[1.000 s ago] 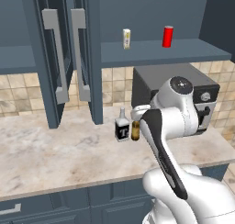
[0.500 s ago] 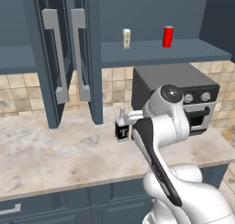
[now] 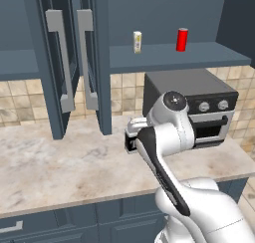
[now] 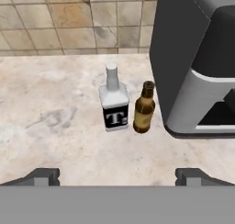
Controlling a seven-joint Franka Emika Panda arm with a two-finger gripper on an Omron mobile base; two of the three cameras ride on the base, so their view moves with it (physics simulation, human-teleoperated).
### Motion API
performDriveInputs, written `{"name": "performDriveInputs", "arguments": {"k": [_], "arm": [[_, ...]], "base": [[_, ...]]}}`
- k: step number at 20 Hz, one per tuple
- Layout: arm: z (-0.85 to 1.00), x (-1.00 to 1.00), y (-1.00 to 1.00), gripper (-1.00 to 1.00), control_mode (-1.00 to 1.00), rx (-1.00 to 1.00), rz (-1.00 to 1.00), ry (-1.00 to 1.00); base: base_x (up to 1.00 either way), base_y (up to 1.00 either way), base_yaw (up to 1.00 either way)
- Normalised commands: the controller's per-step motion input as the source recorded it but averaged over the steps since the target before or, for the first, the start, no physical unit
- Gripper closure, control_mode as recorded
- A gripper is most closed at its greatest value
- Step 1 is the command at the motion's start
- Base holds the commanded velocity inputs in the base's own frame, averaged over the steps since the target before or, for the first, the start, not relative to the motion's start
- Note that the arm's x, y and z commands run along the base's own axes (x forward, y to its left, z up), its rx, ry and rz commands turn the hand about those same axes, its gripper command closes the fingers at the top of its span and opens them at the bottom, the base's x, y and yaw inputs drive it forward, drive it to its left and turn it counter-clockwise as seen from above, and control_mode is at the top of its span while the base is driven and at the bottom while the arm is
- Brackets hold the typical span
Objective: Sort all alcoholic drinks to one cabinet, and non-alcoholic drinks to the other.
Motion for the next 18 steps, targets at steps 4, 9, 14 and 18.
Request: {"name": "performDriveInputs", "arguments": {"k": [4,9,14,18], "arm": [[-0.05,0.28,0.16,-1.0,-1.0,0.0,-0.03,0.0],[-0.1,0.3,0.02,-1.0,-1.0,0.0,-0.03,0.0],[-0.19,0.32,0.0,-1.0,-1.0,0.0,-0.03,0.0],[-0.27,0.33,0.0,-1.0,-1.0,0.0,-0.02,0.0]], "base": [[0.0,0.0,0.0],[0.0,0.0,0.0],[0.0,0.0,0.0],[0.0,0.0,0.0]]}}
